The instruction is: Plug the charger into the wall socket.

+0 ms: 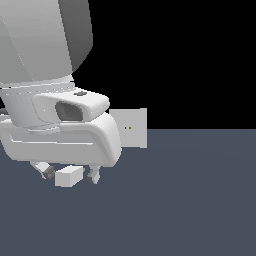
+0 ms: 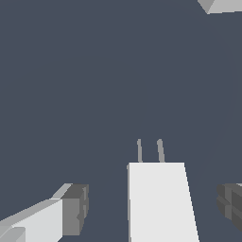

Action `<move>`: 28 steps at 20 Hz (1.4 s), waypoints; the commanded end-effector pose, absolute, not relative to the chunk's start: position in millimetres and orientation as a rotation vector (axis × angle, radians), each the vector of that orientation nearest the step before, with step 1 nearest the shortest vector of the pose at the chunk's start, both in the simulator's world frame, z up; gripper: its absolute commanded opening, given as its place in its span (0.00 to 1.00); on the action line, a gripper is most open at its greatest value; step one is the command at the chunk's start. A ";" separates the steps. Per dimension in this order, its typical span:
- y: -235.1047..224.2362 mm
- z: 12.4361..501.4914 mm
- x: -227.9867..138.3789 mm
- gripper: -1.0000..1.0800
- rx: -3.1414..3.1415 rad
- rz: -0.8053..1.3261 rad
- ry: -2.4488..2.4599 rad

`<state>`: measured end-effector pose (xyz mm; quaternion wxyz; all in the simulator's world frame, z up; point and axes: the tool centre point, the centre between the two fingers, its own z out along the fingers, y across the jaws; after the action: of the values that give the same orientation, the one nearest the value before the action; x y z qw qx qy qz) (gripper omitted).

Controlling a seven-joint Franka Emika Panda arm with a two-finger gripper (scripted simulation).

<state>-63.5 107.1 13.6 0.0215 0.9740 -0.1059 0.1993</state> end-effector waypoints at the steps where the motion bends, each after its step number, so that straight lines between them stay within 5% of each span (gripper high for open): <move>1: 107.4 11.4 -63.1 0.96 3.019 0.619 -0.329; 2: 107.4 11.4 -63.1 0.00 3.019 0.619 -0.329; 28: 62.2 49.9 -55.8 0.00 3.033 0.628 -0.246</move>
<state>-57.3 69.1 43.9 0.0179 0.9758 -0.0835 0.2013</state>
